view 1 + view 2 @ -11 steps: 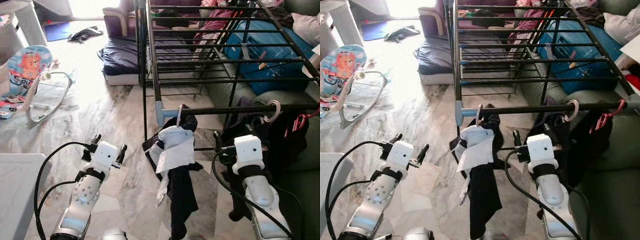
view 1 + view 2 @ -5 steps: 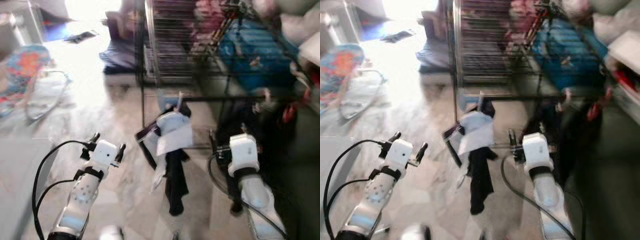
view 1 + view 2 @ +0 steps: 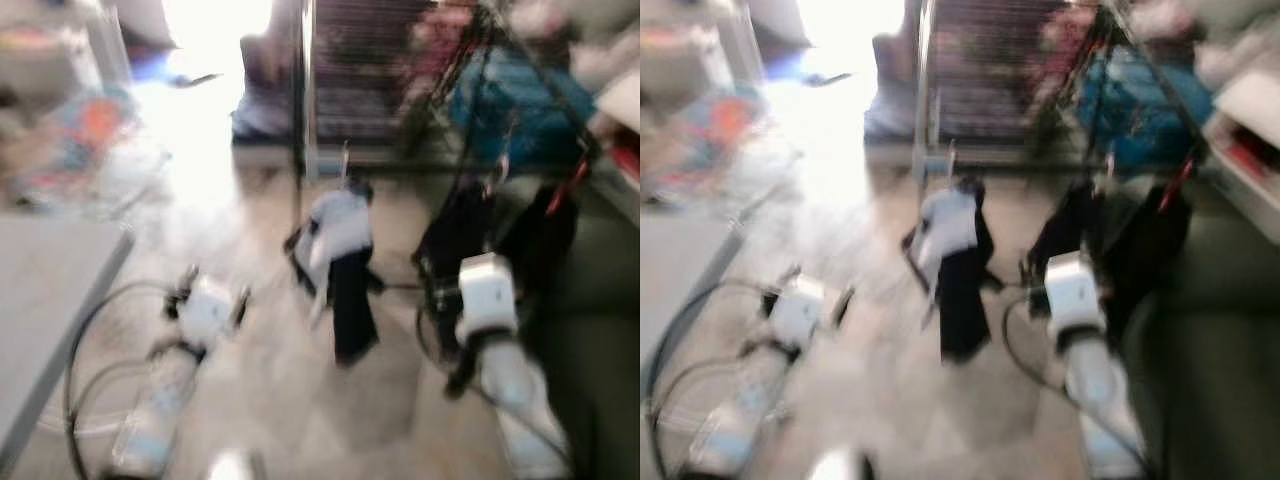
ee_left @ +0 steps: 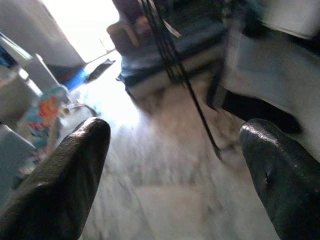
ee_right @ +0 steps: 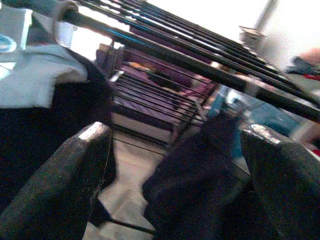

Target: Hang hanger

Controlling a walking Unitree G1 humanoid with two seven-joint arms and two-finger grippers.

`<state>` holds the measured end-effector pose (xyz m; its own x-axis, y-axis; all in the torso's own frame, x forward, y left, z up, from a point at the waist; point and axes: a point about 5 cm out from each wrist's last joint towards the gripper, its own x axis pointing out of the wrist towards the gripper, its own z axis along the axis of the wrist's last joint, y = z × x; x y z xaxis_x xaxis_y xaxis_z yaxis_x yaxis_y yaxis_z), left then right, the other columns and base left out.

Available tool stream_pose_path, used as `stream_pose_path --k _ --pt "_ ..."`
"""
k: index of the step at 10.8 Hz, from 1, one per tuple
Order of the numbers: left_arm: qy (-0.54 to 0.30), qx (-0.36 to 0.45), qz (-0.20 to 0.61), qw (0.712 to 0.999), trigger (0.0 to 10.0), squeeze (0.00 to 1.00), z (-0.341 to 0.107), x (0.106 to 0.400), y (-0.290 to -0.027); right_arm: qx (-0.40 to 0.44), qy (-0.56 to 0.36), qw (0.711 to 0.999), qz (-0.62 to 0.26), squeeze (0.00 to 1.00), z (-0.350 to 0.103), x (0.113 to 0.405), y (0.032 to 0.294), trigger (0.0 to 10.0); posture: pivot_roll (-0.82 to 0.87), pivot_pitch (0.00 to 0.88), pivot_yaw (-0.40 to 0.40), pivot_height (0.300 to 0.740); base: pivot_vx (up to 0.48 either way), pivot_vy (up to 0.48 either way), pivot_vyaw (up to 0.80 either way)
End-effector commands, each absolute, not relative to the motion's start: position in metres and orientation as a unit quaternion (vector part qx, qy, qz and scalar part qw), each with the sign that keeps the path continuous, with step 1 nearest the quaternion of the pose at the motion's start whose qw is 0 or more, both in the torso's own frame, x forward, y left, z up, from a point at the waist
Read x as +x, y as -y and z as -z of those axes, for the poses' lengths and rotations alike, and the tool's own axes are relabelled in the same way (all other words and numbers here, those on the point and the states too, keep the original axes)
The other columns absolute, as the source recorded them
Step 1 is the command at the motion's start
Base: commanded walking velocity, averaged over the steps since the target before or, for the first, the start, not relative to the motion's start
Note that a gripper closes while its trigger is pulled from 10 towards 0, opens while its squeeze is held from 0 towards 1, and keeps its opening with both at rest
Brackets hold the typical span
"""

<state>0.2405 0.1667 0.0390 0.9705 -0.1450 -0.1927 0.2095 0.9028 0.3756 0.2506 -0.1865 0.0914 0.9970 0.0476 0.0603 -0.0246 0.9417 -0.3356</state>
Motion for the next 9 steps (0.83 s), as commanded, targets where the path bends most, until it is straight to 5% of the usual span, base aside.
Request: stream_pose_path --k 1,9 --pt "-0.062 0.205 0.091 0.973 10.0 0.00 -0.048 0.247 -0.167 -0.176 0.030 0.984 -0.002 0.00 -0.092 0.252 0.192 10.0 -0.03 0.000 -0.018 0.740 0.000 0.000 0.00" --pt "-0.064 0.193 0.105 0.974 10.0 0.00 -0.048 0.249 -0.165 -0.167 0.003 0.986 0.017 0.00 -0.087 0.275 0.202 10.0 -0.03 0.000 -0.019 0.740 0.000 0.000 -0.11"
